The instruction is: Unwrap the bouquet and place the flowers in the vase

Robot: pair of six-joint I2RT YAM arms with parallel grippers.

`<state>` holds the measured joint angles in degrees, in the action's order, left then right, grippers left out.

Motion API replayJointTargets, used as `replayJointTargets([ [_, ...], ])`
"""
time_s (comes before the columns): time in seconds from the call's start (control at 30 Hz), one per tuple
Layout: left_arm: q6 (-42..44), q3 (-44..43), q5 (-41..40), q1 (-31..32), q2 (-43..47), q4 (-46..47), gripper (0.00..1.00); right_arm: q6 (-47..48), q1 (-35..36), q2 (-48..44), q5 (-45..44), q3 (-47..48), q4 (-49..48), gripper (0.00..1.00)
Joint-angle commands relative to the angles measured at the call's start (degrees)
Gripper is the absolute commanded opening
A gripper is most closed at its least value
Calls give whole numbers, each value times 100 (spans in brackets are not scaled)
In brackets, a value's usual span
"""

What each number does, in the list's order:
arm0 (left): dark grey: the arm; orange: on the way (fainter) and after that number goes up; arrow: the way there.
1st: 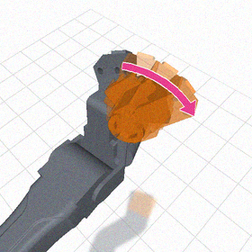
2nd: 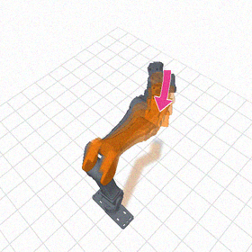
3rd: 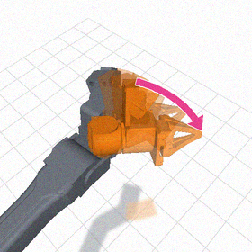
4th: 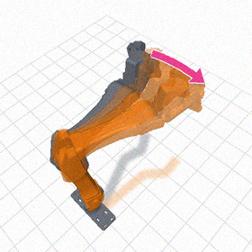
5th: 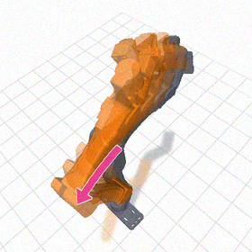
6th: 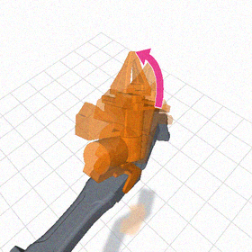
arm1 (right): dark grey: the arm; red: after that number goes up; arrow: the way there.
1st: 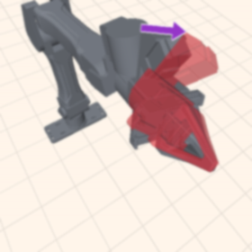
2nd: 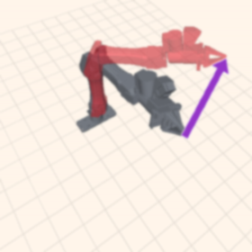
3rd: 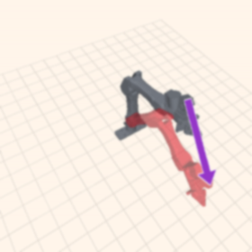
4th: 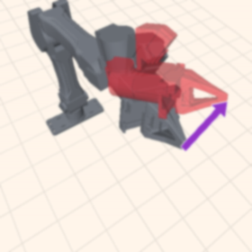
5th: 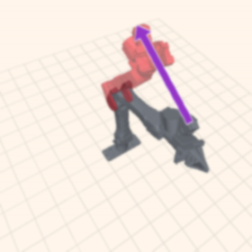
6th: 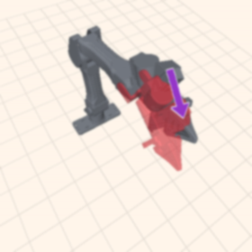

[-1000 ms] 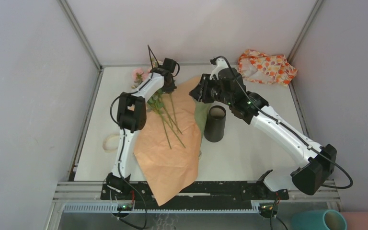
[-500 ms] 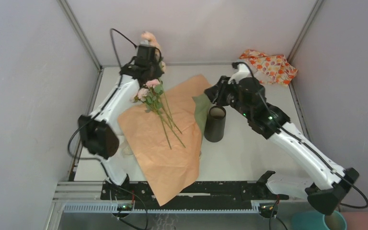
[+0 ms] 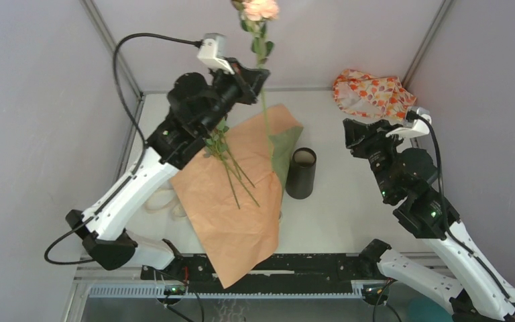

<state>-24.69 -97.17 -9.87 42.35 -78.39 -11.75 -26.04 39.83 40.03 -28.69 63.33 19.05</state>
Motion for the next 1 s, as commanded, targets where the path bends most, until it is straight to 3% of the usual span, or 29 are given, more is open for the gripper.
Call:
replayJointTargets([
  [0.0,849,-181,244,519,-413,1135,0,21,1,-751,-613,-146,142,34],
  [0.2,1119,-339,234,965,-803,1724,0,118,-9,-1094,-855,-149,382,33],
  [0.7,1284,-28,0,986,-967,2780,0,175,-11,-1079,-452,-142,302,33],
  [0.97,1079,1136,-386,1021,-1190,4055,0,225,-10,-1072,-174,-138,84,33],
])
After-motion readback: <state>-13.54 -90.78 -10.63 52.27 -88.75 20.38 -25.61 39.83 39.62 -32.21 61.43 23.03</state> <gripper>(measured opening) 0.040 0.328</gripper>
